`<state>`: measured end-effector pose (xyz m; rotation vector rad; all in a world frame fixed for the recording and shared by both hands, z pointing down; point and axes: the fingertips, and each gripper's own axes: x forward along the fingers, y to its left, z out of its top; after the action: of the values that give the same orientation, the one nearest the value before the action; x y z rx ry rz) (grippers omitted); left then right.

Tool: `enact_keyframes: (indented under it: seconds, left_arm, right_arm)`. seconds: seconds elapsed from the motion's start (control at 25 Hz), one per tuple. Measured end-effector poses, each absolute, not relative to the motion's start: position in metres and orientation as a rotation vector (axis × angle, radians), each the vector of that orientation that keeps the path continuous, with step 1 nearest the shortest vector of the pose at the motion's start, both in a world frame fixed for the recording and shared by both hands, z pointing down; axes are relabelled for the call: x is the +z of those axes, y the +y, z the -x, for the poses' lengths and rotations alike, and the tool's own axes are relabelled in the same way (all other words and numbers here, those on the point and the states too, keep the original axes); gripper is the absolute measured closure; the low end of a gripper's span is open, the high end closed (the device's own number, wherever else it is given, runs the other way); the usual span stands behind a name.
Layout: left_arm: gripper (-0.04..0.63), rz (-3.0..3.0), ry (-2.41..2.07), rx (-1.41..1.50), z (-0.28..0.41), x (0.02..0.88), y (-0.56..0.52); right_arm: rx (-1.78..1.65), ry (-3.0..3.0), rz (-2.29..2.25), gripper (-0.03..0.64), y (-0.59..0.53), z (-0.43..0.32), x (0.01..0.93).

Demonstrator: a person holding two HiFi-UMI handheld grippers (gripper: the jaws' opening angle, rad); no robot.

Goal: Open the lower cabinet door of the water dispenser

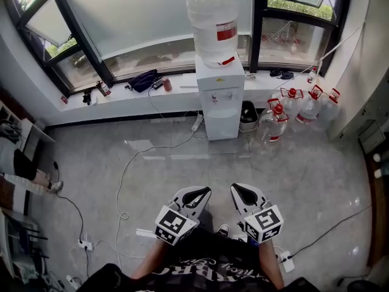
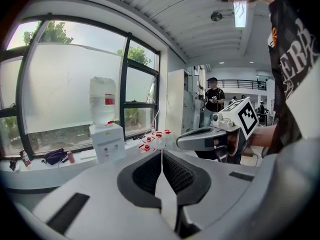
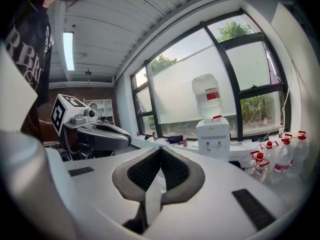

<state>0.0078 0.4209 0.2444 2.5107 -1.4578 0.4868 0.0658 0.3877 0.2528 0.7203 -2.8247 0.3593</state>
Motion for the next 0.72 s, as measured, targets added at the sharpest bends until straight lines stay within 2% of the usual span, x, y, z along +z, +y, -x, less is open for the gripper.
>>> enact_keyframes:
  seconds: [0.32, 0.72]
  left_arm:
    - [0.578, -2.513, -1.422, 0.462, 0.014, 0.254, 0.375]
    - [0.578, -2.578, -1.275, 0.474, 0.083, 0.269, 0.239]
  right_arm:
    - [0.407, -2.797, -0.763, 0.594, 0.348, -0.051, 0.267]
    - [0.435, -2.719, -0.877, 0.578, 0.214, 0.019, 0.285]
